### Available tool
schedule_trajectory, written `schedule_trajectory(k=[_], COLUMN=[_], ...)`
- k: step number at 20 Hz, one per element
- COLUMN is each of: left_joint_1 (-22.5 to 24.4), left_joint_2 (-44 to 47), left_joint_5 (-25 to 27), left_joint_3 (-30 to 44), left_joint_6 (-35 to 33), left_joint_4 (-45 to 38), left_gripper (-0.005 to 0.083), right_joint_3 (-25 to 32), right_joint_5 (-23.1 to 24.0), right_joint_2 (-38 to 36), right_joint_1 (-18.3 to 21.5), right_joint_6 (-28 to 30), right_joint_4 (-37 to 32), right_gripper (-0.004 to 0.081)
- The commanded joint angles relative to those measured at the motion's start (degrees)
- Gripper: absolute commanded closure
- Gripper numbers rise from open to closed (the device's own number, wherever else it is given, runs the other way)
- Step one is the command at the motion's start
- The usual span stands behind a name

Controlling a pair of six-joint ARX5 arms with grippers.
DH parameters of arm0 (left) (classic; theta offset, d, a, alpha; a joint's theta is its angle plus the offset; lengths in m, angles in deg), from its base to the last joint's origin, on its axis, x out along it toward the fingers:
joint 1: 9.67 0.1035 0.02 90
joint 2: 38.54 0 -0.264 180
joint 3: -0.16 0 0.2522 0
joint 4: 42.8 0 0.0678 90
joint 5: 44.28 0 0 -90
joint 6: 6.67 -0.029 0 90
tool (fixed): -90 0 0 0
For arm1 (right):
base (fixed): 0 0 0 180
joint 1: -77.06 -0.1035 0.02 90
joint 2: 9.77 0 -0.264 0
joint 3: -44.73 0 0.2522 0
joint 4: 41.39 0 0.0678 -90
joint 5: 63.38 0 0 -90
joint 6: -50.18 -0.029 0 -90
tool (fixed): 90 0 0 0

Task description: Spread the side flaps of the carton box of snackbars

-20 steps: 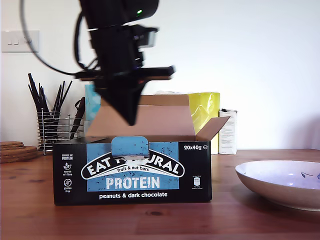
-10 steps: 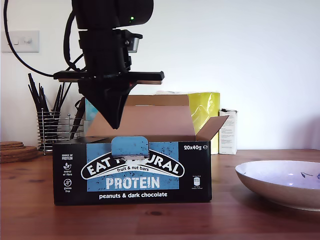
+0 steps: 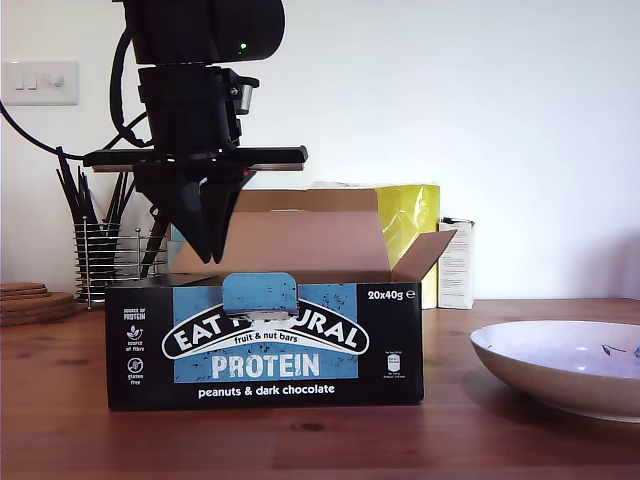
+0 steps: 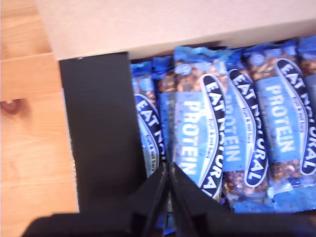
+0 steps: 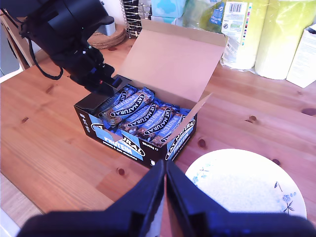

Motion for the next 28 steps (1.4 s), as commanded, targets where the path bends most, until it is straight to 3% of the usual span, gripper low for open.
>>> schedule_trajectory(k=[1,3,10,16,28], left_joint_1=[-0.2,-0.17,1.66,4.11,4.39], left_joint_2=[-1.4,-1.4,-1.4,-2.49,-8.09], left_joint_5=[0.04,0.02,0.9,0.9,0.63], left_joint_3=[0.02,-0.42,-3.32,-3.37,-3.37], left_joint_6=[0.2,-0.2,-2.67,-2.64,-3.17], left_joint_4=[0.31,0.59,6.91,8.41,6.56], left_gripper=[0.0241,0.0162,0.0127,0.0126,0.0127], right_joint_3=[0.61,0.61,0.61,0.61,0.61], right_joint_5=[-0.09,-0.11,-0.15,-0.15,-0.17], right_joint_2=[0.09,0.09,0.09,0.09,0.09], right_joint_1=[-0.15,-0.15,-0.15,-0.15,-0.15], right_joint_6=[0.42,0.39,0.42,1.46,1.51], right_joint_4=[-0.61,-0.63,-0.68,-0.68,-0.57], right_gripper=[0.0783,0.0783,0.0783,0.0783,0.0783])
